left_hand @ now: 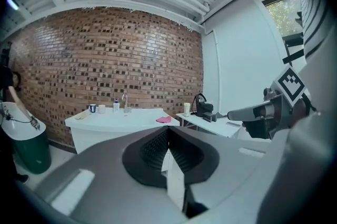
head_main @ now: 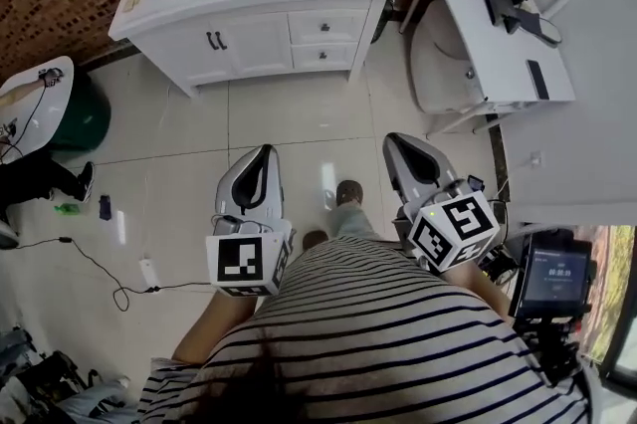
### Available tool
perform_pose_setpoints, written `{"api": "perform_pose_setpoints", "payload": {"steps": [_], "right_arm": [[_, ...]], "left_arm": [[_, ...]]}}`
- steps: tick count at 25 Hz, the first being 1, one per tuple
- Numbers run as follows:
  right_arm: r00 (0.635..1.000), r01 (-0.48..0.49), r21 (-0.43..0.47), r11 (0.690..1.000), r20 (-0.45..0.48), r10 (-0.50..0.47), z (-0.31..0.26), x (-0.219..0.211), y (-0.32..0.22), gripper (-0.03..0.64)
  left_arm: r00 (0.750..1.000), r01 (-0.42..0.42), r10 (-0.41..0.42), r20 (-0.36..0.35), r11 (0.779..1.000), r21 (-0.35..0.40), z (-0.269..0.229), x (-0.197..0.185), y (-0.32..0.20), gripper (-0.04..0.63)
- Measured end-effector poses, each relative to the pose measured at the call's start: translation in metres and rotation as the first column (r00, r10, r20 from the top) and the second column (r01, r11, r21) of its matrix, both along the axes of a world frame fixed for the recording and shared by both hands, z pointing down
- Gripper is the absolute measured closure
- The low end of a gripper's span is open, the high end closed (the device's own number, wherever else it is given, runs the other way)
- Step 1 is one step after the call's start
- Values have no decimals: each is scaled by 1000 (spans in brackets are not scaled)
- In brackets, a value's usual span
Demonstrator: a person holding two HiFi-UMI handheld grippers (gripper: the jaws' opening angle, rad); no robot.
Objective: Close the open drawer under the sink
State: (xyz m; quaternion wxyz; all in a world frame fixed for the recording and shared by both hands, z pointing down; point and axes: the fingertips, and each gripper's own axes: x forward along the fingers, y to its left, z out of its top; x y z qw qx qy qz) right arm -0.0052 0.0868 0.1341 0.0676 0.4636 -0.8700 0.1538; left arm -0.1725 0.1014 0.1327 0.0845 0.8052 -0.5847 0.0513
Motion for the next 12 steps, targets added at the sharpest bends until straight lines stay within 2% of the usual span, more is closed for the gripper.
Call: {"api": "perform_pose_setpoints", "payload": {"steps": [5, 12], "right_arm": [[998, 4, 31, 1000, -62, -2, -3, -17, 46, 615], [996, 46, 96, 994, -75, -39, -21, -21, 53, 617]], "left_arm": [[1000, -21, 21, -12, 999, 26, 0, -8, 44, 578], [999, 35, -34, -39, 999, 26, -12, -4, 55, 578]]}}
